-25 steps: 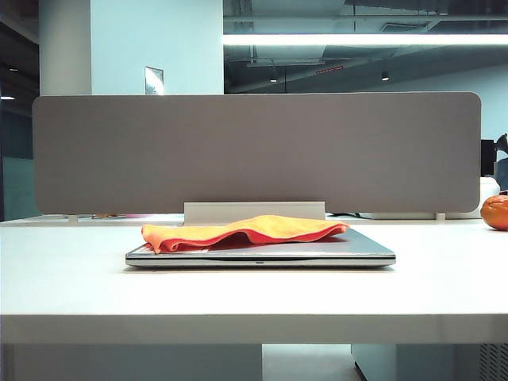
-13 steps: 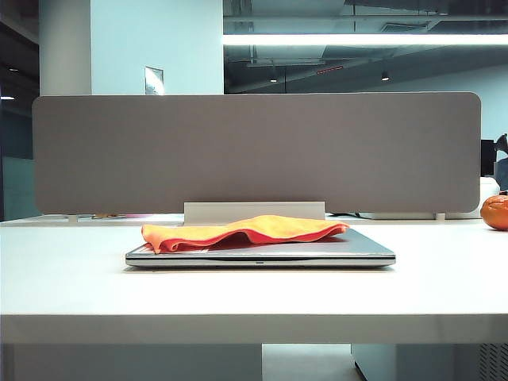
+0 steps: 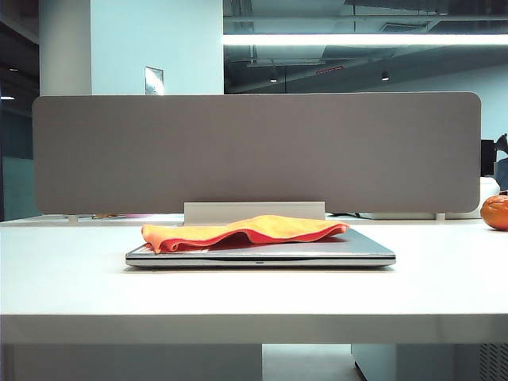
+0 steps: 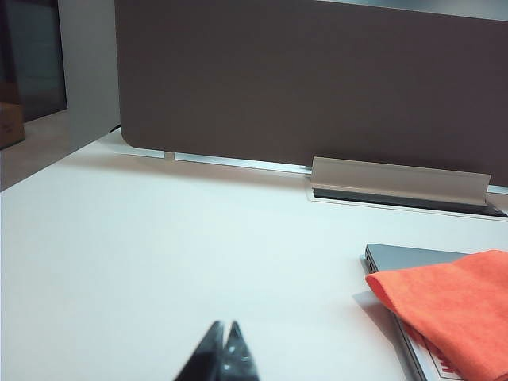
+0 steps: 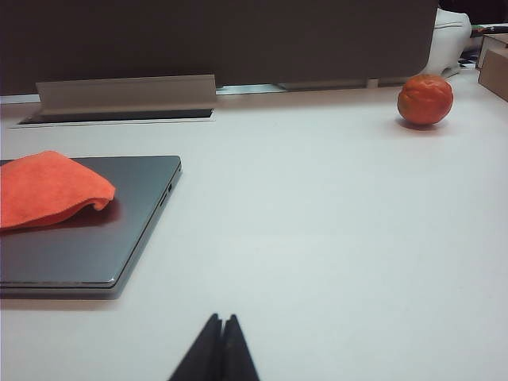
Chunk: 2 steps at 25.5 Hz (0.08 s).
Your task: Pick up the orange rag and put it over the laptop.
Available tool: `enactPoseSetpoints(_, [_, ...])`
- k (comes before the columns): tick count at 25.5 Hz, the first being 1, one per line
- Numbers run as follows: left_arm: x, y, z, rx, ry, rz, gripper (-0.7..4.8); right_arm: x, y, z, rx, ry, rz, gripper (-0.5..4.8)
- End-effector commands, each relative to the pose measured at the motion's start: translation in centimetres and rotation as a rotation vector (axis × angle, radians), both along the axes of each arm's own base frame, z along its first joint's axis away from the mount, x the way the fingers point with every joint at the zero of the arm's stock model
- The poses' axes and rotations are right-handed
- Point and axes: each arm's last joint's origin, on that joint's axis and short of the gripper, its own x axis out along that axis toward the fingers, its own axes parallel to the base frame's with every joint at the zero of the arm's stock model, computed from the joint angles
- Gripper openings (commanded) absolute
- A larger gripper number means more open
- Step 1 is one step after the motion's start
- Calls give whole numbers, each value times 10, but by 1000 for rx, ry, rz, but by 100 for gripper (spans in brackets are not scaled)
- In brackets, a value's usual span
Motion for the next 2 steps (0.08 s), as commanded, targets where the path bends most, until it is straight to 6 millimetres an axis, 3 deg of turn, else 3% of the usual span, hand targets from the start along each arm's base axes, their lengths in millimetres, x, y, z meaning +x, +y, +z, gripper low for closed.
enactPoseSetpoints(1, [0,0,2,1,-14,-2,-6,0,0,-1,4,-8,0,-5])
enactPoseSetpoints(2, [0,0,2,1,-14,-3,-6,0,0,-1,4,-9,0,-5])
